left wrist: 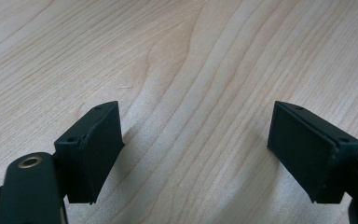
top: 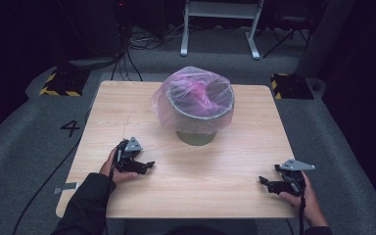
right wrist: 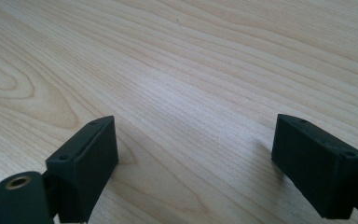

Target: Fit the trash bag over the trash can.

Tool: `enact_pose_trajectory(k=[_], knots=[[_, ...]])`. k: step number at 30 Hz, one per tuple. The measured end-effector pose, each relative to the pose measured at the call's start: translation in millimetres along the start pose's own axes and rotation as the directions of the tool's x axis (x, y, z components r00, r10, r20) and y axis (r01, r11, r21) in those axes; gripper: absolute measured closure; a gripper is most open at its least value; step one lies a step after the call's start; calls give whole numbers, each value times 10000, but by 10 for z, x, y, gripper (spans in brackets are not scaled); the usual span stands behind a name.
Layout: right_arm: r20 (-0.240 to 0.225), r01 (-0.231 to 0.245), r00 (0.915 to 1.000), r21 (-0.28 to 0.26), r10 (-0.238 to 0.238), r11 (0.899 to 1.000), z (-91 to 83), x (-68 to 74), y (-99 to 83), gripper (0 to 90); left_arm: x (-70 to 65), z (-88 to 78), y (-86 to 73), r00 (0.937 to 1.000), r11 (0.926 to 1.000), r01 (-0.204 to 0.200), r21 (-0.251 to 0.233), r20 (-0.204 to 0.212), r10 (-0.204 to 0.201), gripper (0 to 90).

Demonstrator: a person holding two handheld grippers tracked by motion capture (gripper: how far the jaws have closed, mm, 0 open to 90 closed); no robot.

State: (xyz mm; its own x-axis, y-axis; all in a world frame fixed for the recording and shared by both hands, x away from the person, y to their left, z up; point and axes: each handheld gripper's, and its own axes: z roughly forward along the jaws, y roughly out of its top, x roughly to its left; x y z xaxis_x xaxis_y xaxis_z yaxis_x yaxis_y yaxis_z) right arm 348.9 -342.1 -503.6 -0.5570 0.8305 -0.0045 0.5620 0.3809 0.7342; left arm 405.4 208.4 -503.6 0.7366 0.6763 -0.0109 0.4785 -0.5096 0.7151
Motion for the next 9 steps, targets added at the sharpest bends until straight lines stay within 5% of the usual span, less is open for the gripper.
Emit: enact_pose_trajectory(k=[9], knots=[[-17, 11, 10000, 1, -11, 10000, 1, -2, 1, 144, 5, 2, 4, 10000, 10000, -48, 25, -17, 48, 171]])
